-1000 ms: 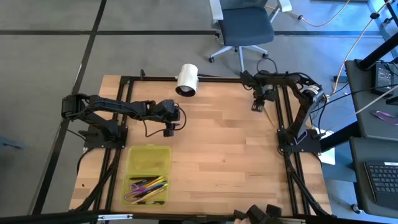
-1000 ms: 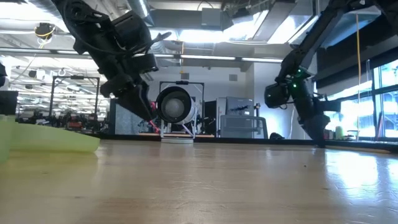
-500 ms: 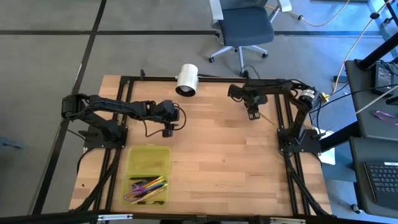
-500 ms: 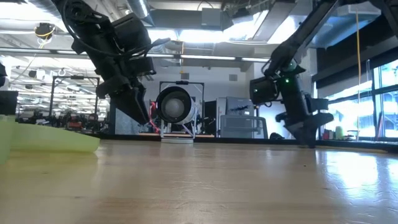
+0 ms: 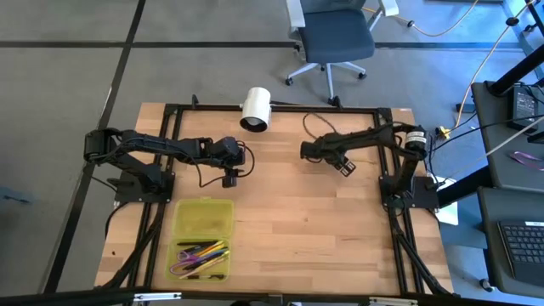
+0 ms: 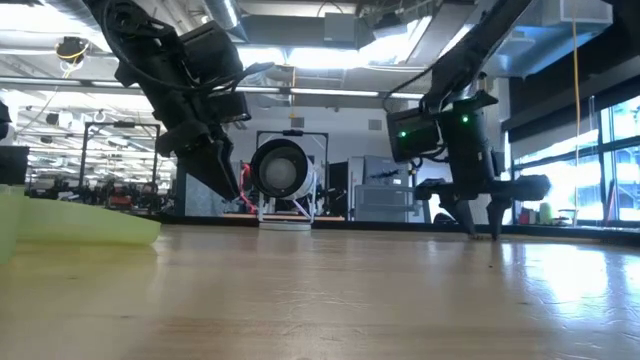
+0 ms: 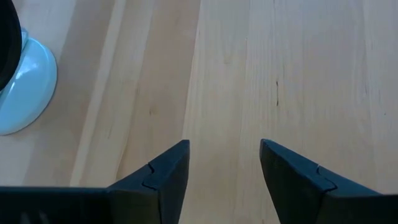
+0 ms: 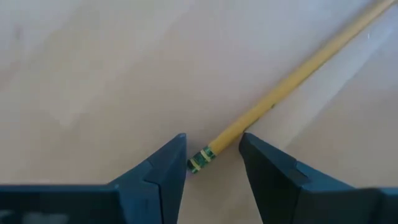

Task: Pick & place school supplies into a supply box
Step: Put the yellow pencil into the yellow supply box

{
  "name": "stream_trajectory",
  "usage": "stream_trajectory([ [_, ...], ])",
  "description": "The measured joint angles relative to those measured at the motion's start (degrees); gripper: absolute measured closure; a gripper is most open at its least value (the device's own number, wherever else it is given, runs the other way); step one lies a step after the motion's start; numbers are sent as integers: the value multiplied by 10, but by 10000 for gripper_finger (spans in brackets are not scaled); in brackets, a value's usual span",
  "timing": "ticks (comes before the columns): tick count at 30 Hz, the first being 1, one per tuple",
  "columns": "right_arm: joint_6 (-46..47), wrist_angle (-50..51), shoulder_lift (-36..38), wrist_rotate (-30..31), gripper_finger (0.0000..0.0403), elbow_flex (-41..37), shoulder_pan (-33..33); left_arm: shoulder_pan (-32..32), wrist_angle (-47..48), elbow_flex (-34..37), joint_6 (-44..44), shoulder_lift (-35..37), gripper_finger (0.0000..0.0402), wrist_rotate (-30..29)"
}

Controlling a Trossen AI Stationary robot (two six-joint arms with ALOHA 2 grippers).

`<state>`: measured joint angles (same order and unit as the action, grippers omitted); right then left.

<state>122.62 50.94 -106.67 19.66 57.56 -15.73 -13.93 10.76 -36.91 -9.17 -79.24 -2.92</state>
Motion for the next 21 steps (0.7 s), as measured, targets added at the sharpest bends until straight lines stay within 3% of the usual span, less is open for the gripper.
stream_trajectory([
  [11,-49,-6,0,12,239,0,132,0,5,0,4,0,216,0],
  [19,169,26,0,15,239,1,183,0,27,0,11,0,217,0],
  [21,164,14,0,21,239,0,184,0,39,0,11,0,216,0],
])
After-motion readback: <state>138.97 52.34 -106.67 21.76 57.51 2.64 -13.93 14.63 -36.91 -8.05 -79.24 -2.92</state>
